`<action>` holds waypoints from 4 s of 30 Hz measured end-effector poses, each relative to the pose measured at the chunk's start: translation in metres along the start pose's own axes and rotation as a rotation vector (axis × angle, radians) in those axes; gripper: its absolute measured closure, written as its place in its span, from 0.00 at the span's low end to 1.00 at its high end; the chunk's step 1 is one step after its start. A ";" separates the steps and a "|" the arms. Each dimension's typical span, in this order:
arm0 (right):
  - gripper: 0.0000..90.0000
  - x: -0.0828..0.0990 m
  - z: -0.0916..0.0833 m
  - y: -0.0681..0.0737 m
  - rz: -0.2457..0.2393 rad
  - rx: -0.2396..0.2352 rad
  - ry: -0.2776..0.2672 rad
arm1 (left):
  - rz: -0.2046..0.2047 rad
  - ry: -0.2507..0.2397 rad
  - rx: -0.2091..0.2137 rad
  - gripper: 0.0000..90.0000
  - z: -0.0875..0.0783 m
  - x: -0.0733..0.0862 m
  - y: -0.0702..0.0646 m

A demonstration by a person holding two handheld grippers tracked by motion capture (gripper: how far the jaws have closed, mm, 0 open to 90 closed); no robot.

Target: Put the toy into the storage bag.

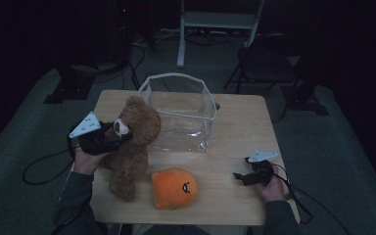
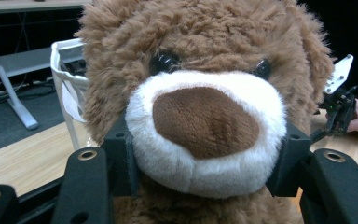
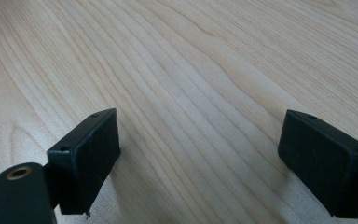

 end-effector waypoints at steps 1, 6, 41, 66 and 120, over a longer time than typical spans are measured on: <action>0.13 0.000 0.000 0.000 0.000 0.000 0.000 | 0.000 -0.001 -0.003 0.46 -0.001 -0.001 0.000; 0.13 0.000 0.000 0.000 -0.001 0.000 0.000 | -0.013 -0.017 -0.004 0.46 -0.003 -0.004 0.003; 0.13 0.000 0.000 0.000 0.001 0.002 0.000 | -0.020 -0.036 -0.025 0.46 -0.008 -0.032 0.013; 0.13 0.000 0.000 0.000 0.001 0.002 0.000 | -0.013 -0.061 -0.042 0.46 -0.012 -0.048 0.017; 0.13 0.000 0.000 0.000 0.000 0.002 0.000 | 0.018 -0.110 -0.083 0.46 -0.016 -0.091 0.027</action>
Point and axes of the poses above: each handheld gripper's, and its own axes: z roughly forward along the jaws, x roughly out of its underside, y roughly to its left, the point moved 3 cm from there along z, roughly forward along the jaws, and after that the axes turned 11 degrees about -x, right-handed, at the moved point
